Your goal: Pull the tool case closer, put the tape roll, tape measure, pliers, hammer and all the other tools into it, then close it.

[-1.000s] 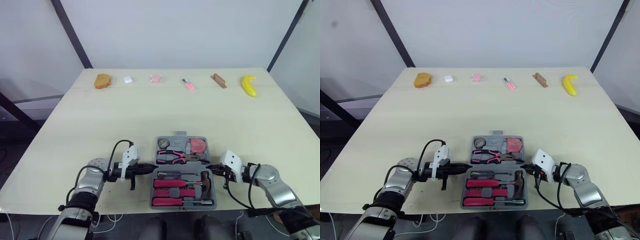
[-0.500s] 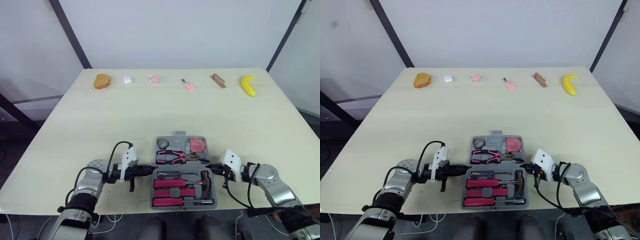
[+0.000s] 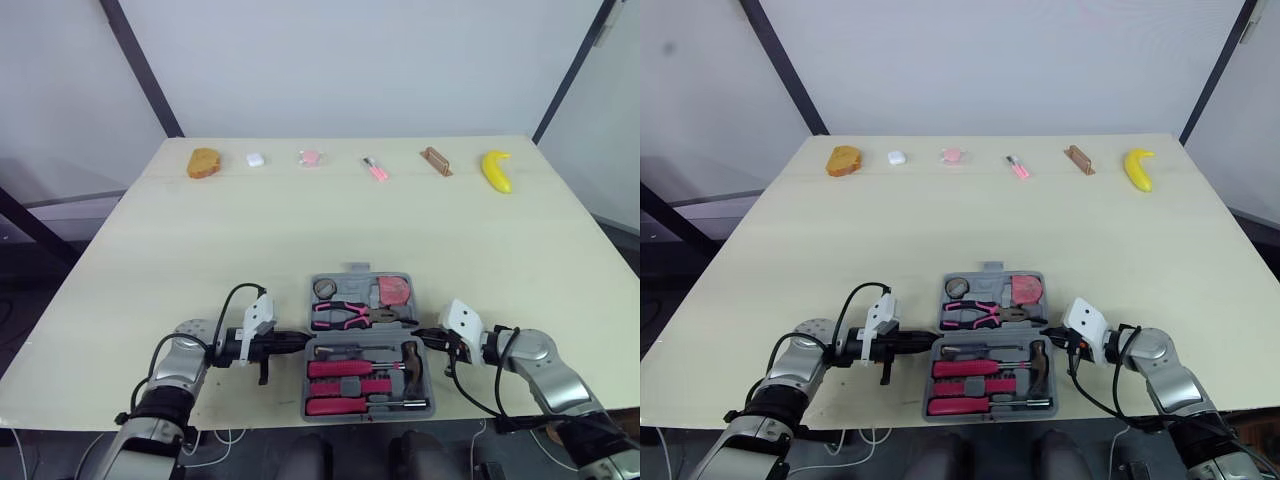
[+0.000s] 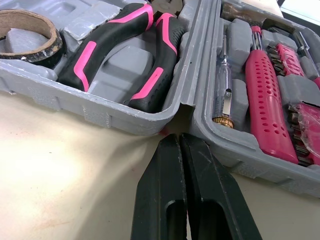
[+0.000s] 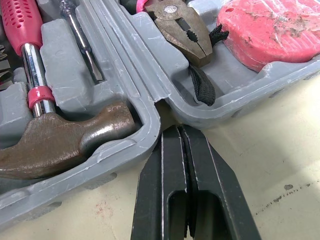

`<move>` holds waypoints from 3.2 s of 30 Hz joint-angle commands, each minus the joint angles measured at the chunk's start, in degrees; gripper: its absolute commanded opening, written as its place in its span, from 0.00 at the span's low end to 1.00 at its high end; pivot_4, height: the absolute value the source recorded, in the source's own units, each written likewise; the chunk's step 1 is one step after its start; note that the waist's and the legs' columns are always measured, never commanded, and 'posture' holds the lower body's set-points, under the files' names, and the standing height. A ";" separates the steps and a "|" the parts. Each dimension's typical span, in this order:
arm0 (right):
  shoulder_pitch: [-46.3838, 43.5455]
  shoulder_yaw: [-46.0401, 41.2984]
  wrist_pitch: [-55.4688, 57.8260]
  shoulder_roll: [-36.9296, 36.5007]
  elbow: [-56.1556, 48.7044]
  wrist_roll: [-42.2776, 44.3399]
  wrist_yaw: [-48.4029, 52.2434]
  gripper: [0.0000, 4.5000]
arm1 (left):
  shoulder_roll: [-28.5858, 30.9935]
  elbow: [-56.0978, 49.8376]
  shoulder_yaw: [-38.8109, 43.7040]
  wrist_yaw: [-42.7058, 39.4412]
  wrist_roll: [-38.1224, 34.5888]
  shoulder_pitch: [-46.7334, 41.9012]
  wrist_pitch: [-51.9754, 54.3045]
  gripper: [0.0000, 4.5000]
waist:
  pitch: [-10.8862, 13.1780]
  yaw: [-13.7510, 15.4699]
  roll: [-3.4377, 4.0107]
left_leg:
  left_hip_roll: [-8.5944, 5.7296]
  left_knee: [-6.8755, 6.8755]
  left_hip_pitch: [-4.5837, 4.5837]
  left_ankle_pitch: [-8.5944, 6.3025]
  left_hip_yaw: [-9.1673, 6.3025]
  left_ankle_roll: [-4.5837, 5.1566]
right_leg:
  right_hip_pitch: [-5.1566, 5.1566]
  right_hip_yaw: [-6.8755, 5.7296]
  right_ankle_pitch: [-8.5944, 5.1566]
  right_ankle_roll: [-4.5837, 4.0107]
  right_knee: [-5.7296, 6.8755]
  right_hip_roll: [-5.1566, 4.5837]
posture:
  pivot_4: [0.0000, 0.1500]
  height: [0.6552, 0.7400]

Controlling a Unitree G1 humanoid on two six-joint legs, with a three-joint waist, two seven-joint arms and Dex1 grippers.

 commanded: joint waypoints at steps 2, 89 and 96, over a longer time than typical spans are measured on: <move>1.64 -3.27 2.84 -3.08 -2.17 3.07 1.65 0.00 | 2.20 -1.50 2.77 -1.12 -2.52 1.29 -1.90 0.03 | 0.00 0.04 0.00 | 0.00 0.00 -0.01 0.00 0.00 0.00 | 0.00 0.00 0.00 0.00 0.00 0.00 | 1.00 1.00; 5.03 -22.44 46.62 -6.12 -25.73 31.95 10.58 1.00 | 15.46 -34.91 22.83 6.47 -23.42 31.87 9.49 0.11 | -0.26 -0.24 0.48 | 0.06 -0.22 -0.21 -0.01 -0.03 0.02 | -0.01 -0.17 0.08 0.18 -0.54 -0.38 | 1.00 1.00; 19.35 -28.59 19.95 -5.89 -26.26 21.42 6.48 1.00 | 12.25 -36.90 24.28 12.58 -22.46 31.00 11.39 0.74 | -0.26 0.19 0.42 | 0.06 -0.22 -0.21 -0.01 -0.01 0.02 | 0.01 -0.12 0.08 0.19 -0.55 -0.33 | 1.00 1.00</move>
